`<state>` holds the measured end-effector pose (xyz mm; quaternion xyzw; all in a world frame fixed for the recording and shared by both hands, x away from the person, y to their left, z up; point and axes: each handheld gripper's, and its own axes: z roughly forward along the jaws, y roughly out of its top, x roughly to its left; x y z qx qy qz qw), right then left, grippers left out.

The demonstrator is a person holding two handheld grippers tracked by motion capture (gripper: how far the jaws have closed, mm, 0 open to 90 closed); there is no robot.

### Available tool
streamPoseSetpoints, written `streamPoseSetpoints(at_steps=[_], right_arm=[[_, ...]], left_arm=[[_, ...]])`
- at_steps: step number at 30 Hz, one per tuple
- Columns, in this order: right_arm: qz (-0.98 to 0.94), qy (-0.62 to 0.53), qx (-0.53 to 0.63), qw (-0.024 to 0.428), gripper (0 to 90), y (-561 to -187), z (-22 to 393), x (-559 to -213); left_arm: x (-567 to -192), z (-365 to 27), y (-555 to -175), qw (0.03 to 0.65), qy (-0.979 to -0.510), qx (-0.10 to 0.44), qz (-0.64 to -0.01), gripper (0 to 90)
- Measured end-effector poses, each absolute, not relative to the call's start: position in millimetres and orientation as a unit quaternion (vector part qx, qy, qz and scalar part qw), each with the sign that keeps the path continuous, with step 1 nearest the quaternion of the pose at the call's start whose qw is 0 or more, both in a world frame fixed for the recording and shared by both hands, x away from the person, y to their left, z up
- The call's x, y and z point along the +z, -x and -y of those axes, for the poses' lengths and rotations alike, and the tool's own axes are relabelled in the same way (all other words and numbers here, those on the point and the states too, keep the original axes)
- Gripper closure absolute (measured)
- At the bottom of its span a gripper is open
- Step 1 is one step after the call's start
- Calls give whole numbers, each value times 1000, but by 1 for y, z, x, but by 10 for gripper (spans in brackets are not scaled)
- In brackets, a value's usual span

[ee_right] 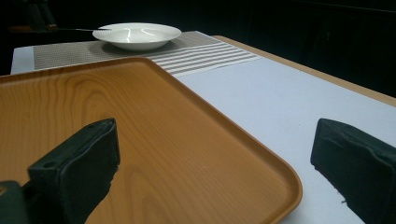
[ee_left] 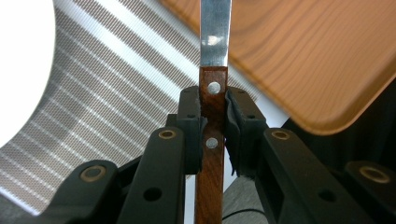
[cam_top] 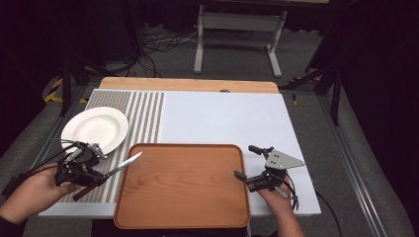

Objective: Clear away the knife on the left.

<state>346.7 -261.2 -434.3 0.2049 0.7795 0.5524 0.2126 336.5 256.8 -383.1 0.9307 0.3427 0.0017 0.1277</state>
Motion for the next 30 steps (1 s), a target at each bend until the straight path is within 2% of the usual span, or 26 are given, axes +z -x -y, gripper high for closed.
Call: streamPoseSetpoints(at_steps=[12, 30], right_arm=[[-778, -205, 556, 211, 19, -347, 262, -434], [-779, -205, 555, 208, 21, -347, 262, -434]], left_arm=[[-388, -236, -335, 155, -895, -30, -416, 776], [-405, -202, -330, 176, -891, -60, -414, 776]])
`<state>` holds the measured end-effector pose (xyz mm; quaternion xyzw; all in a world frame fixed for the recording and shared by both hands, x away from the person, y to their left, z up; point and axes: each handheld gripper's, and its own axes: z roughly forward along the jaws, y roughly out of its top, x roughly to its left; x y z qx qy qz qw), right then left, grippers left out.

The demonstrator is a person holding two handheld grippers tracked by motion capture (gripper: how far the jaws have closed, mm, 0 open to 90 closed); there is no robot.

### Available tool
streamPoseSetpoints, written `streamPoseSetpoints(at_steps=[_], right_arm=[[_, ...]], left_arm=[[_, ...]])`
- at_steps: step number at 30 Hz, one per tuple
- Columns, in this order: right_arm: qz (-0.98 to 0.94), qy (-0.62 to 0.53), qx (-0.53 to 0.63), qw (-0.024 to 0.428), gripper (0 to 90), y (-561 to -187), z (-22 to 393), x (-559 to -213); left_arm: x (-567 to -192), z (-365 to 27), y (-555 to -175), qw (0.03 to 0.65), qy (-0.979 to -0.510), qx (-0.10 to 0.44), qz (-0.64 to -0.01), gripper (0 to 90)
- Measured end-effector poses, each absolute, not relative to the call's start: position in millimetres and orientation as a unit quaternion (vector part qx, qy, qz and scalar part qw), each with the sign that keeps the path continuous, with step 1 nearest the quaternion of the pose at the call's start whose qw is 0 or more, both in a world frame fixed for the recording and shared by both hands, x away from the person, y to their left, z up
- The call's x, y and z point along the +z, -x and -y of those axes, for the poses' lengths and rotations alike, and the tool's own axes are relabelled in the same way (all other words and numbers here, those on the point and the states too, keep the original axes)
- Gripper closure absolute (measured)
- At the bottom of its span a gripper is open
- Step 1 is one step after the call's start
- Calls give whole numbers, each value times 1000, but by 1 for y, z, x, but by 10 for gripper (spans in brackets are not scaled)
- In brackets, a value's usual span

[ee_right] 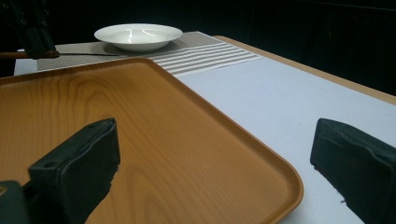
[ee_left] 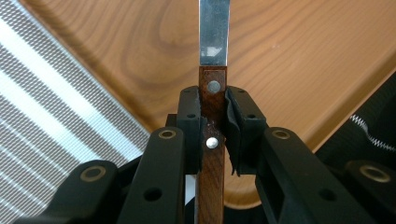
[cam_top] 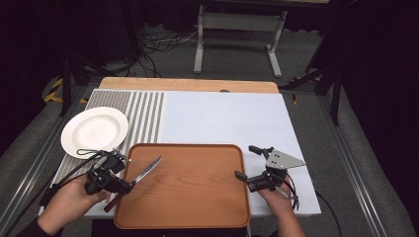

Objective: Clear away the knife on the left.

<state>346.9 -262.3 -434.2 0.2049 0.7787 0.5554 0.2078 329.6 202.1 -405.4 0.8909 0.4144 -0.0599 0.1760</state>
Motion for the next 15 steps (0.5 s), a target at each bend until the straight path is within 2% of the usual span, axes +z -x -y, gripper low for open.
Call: streamPoseSetpoints(at_steps=[15], right_arm=[[-781, -203, 553, 206, 22, -347, 262, -435]], left_arm=[[-420, -178, -334, 183, -892, -77, -407, 775]])
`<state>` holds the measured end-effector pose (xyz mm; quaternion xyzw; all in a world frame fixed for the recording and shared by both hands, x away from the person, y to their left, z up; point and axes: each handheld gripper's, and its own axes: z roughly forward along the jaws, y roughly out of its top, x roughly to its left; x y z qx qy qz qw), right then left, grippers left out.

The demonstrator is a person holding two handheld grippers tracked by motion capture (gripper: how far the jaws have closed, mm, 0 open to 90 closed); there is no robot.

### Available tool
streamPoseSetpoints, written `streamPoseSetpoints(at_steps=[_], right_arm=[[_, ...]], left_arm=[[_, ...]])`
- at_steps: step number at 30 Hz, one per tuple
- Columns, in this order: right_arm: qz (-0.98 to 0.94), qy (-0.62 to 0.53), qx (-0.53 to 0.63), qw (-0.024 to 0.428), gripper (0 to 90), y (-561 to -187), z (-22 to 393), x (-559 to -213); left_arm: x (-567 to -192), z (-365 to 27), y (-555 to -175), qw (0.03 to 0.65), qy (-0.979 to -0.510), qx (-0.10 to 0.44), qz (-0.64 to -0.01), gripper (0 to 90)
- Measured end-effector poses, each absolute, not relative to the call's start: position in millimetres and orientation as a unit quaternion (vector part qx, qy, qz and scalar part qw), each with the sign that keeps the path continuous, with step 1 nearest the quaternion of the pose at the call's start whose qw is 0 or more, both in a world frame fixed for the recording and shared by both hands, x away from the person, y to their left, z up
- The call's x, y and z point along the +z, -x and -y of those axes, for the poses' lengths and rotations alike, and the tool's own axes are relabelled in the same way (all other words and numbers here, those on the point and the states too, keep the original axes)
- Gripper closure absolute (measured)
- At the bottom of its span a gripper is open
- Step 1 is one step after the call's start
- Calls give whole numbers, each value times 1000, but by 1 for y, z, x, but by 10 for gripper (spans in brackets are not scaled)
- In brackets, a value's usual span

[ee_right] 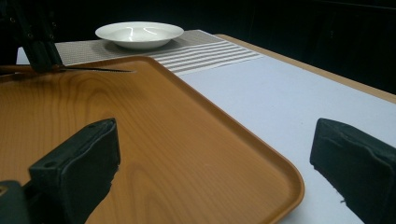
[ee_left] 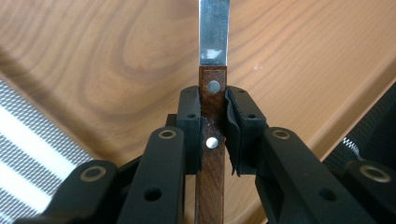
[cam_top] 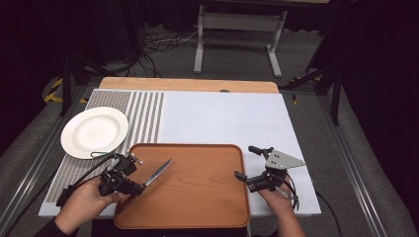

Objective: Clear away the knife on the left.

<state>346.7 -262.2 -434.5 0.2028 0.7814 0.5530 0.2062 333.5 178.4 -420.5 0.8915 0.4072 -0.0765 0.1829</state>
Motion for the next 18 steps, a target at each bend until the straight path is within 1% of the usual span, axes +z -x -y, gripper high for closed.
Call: streamPoseSetpoints(at_steps=[7, 9, 11, 18], right_arm=[[-782, -202, 552, 205, 23, -347, 262, -435], [-783, -202, 552, 205, 23, -347, 262, -435], [-783, -202, 552, 205, 23, -347, 262, -435], [-783, -201, 552, 205, 23, -347, 262, -435]], left_arm=[[-430, -173, -333, 178, -889, -87, -414, 775], [-431, -173, -334, 173, -891, -76, -412, 775], [-431, -172, -333, 175, -889, -87, -414, 775], [-434, -170, -334, 167, -890, -80, -416, 775]])
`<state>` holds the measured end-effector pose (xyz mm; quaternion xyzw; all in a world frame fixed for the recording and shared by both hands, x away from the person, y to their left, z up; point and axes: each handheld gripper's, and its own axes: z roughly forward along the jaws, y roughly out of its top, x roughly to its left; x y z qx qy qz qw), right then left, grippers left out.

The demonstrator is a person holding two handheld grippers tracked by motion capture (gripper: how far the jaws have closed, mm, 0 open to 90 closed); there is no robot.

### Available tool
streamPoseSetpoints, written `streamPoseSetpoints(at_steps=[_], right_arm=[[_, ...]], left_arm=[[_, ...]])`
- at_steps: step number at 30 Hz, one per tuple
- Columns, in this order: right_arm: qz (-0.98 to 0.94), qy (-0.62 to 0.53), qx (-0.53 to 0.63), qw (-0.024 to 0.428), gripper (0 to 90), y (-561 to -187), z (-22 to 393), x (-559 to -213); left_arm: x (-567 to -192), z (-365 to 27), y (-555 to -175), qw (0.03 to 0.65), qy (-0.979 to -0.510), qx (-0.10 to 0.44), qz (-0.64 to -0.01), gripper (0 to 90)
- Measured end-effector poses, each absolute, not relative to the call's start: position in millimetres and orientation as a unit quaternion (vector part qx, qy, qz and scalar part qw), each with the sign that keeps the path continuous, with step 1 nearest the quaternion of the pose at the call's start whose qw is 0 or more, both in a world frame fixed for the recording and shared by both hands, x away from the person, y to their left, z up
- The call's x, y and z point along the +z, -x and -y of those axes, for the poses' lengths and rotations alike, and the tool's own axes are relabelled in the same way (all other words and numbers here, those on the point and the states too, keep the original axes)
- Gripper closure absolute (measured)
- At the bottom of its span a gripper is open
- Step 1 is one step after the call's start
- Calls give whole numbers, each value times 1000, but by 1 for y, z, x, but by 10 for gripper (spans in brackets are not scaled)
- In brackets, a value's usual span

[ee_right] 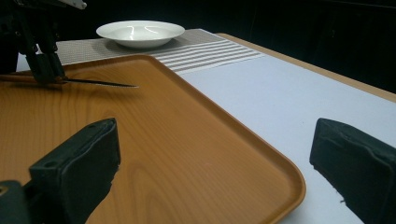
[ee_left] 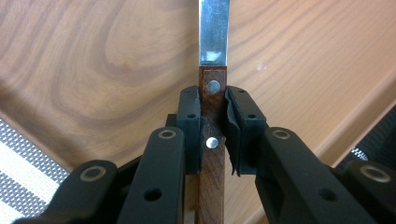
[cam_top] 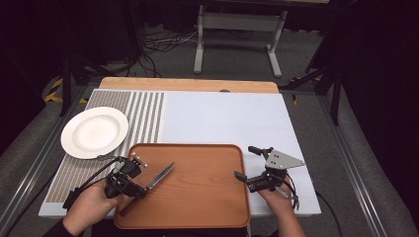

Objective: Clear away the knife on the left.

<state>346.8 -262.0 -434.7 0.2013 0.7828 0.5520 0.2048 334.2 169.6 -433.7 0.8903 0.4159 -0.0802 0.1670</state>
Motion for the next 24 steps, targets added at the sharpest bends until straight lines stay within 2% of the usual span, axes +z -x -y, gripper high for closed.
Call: streamPoseSetpoints(at_steps=[21, 24], right_arm=[[-782, -204, 553, 202, 23, -347, 263, -435], [-781, -205, 554, 202, 23, -347, 263, -435]], left_arm=[[-439, -169, -337, 159, -891, -79, -418, 765], [-438, -171, -338, 167, -889, -79, -419, 726]])
